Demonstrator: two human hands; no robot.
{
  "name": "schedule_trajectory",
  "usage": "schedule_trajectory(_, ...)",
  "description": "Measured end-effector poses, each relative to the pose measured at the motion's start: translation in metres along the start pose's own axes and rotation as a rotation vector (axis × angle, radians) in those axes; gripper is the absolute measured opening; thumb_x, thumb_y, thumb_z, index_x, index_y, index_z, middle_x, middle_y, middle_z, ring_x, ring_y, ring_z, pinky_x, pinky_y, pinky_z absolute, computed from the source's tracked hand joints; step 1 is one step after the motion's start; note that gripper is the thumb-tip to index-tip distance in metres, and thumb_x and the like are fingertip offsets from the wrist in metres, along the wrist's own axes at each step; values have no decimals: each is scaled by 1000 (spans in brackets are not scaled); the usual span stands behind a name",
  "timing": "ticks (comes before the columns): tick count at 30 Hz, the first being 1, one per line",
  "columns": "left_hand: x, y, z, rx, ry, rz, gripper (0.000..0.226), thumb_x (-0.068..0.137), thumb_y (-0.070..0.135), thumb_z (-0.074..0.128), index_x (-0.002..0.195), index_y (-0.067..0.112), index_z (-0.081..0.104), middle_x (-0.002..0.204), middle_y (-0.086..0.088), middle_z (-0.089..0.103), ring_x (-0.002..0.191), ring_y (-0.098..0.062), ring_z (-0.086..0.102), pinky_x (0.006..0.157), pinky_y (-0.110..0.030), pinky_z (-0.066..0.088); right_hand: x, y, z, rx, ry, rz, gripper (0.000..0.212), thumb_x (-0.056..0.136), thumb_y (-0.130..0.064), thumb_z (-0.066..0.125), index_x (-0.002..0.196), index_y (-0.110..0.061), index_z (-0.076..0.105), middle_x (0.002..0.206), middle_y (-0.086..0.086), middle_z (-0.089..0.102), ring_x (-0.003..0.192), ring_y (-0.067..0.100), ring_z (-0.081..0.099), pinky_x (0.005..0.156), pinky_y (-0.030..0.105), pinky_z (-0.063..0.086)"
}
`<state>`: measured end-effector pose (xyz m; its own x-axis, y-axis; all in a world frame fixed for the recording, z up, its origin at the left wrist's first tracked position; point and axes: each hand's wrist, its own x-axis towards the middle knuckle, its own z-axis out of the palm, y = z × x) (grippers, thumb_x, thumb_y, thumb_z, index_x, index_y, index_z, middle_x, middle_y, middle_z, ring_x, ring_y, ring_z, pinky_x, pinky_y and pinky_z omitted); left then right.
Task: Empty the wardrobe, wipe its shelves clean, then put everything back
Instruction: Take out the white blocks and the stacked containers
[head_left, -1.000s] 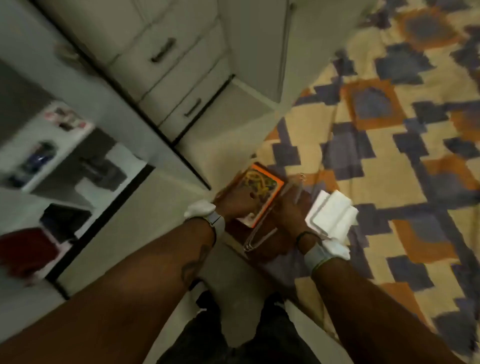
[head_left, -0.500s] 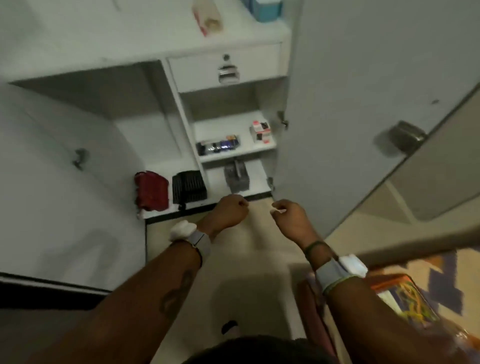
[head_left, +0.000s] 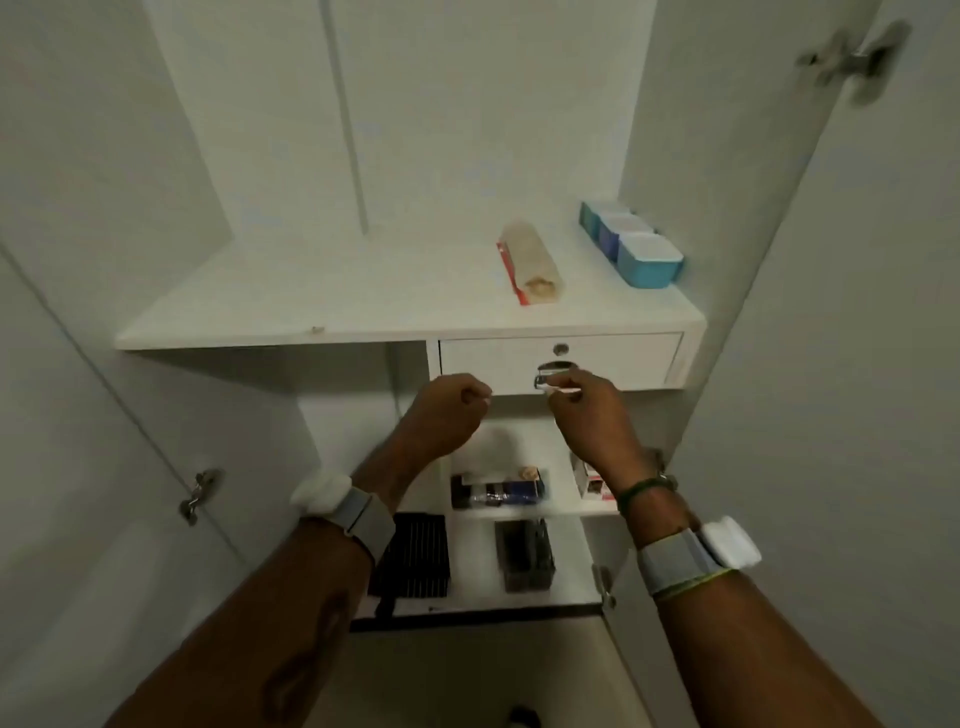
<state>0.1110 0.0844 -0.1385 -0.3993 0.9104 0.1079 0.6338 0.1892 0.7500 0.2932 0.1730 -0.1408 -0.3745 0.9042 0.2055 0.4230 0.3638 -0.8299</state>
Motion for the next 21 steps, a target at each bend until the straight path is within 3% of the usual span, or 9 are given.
schedule_trajectory(4,90,6,-7,3,92,-21,20,94,19,63,111,19,74,111,5,73,101,-12,66,88,-23,49,98,5,-1,26,55,21,19,96,-13,60,112,-14,71,110,-1,69,84,2,65,70,5,41)
schedule_trajectory(7,154,14,0,-21,122,4,20,95,17,61,111,20,74,108,7,74,101,-8,66,89,-22,48,166,18,-12,-11,163,-13,22,96,-14,62,117,-13,67,118,1,64,98,15,65,80,7,38)
schedule_trajectory(10,206,24,14,-48,113,25,18,95,17,60,106,25,73,101,12,74,92,-5,68,78,-12,49,230,41,-31,-153,307,18,39,92,-15,63,131,-11,58,134,10,55,127,31,46,101,27,35)
schedule_trajectory(12,235,29,25,-64,101,58,18,95,16,59,102,26,72,95,15,73,84,-4,68,71,-10,48,270,58,-48,-292,401,39,53,88,-16,64,139,-9,51,144,15,47,133,38,37,106,48,38)
schedule_trajectory(14,256,37,33,-96,91,103,19,95,14,59,102,25,72,95,16,73,81,-2,68,74,-12,50,300,71,-65,-425,399,79,65,85,-20,65,146,-12,42,154,16,35,137,43,28,106,58,34)
schedule_trajectory(17,292,54,43,-183,66,111,21,97,11,56,104,23,71,96,10,73,74,0,69,66,-12,52,332,92,-76,-558,264,156,63,87,-32,67,144,-16,45,159,16,24,140,44,21,108,59,29)
schedule_trajectory(21,343,75,53,-208,106,123,24,95,12,52,103,25,71,91,11,71,64,-5,65,54,-12,48,332,110,-66,-581,298,77,47,85,-30,72,125,-10,58,143,13,48,132,44,32,102,56,36)
